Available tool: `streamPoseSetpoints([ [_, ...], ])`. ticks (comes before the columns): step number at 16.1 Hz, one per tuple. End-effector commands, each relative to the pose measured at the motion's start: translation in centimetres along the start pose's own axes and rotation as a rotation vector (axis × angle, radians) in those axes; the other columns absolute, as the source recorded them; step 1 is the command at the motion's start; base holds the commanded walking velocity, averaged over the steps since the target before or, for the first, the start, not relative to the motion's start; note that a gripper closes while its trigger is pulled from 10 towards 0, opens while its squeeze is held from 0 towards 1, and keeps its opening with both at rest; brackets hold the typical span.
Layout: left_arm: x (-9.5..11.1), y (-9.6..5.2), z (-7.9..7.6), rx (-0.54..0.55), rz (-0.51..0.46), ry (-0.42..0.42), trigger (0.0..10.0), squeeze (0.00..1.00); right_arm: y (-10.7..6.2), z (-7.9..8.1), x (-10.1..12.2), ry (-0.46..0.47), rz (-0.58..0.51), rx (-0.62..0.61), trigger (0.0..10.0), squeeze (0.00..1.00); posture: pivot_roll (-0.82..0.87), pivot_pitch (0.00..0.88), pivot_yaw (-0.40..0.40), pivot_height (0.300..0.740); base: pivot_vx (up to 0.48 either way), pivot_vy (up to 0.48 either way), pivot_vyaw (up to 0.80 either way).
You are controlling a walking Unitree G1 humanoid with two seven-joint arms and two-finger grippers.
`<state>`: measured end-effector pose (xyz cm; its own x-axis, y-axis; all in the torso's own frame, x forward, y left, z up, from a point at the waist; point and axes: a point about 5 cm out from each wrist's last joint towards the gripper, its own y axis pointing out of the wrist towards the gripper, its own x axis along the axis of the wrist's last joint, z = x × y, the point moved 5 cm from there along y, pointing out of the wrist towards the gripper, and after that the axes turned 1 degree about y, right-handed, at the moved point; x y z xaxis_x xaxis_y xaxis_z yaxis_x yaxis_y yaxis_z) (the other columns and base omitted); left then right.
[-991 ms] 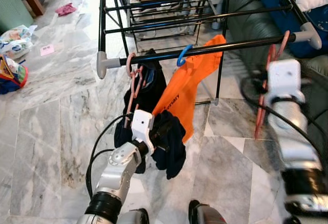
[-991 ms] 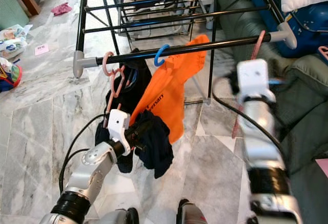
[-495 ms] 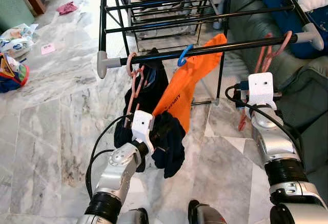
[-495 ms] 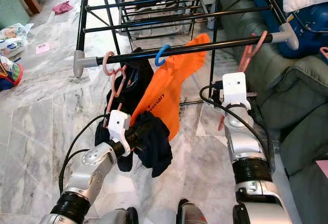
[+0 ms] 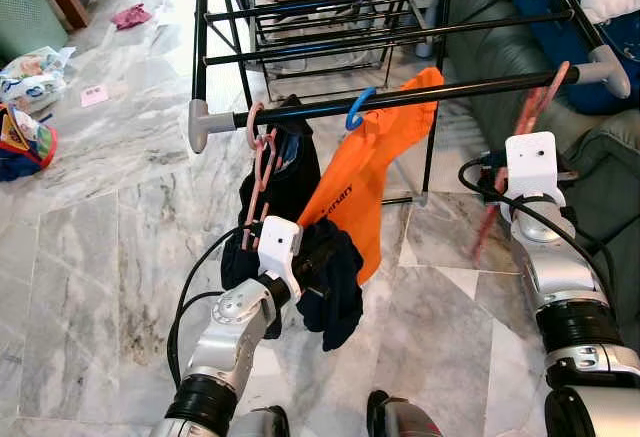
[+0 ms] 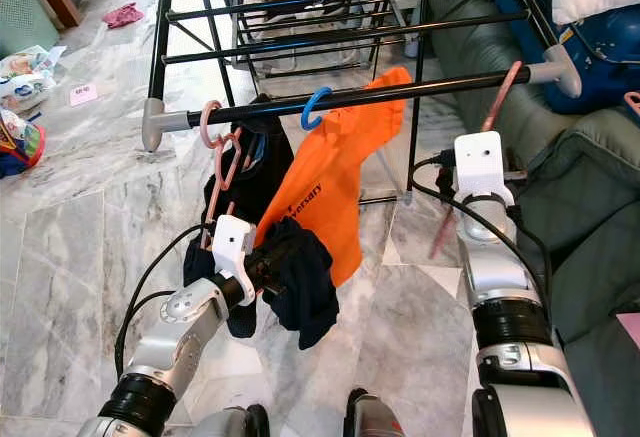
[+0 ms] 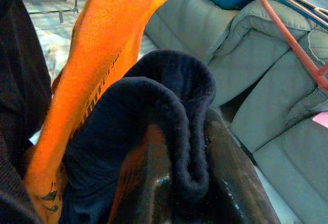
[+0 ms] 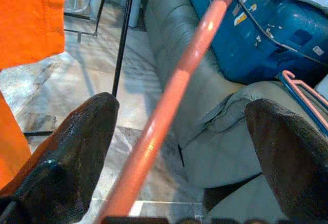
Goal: Hang hanger
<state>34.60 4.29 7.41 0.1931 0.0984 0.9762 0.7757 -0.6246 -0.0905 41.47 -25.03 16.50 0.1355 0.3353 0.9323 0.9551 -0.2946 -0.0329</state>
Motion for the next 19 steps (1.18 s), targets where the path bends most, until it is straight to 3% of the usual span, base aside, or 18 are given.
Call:
streamPoseSetpoints([
  [1,-0.4,-0.1,0.0,-0.010,0.024,0.008,10.0,0.00,0.2,-0.4,0.0,-0.019,0.012,-0.021,10.0,0.00,-0.02,0.208,0.085,0.740,0.000,0.000,0.00],
  [6,-0.4,-0.1,0.1,-0.008,0.027,0.012,10.0,0.00,0.3,-1.0,-0.1,-0.022,0.013,-0.041,10.0,0.00,-0.01,0.207,0.087,0.740,0.000,0.000,0.00],
  [11,-0.5,0.0,0.1,-0.011,0.032,0.013,10.0,0.00,0.7,0.1,0.6,0.000,0.003,0.023,10.0,0.00,-0.02,0.204,0.088,0.740,0.000,0.000,0.00],
  [12,-0.5,0.0,0.0,-0.012,0.034,0.013,10.0,0.00,1.0,0.0,0.6,0.025,0.015,0.027,8.3,0.00,-0.01,0.203,0.088,0.740,0.000,0.000,0.00],
  [13,-0.5,0.0,0.0,-0.013,0.035,0.014,10.0,0.00,1.1,0.1,0.5,0.039,0.023,0.031,0.0,0.00,-0.01,0.202,0.086,0.740,0.000,0.000,0.00],
  [19,-0.6,0.0,0.0,-0.015,0.041,0.017,10.0,0.00,1.5,1.5,0.2,0.117,0.068,0.068,0.0,0.00,-0.01,0.195,0.085,0.740,0.000,0.000,0.00],
])
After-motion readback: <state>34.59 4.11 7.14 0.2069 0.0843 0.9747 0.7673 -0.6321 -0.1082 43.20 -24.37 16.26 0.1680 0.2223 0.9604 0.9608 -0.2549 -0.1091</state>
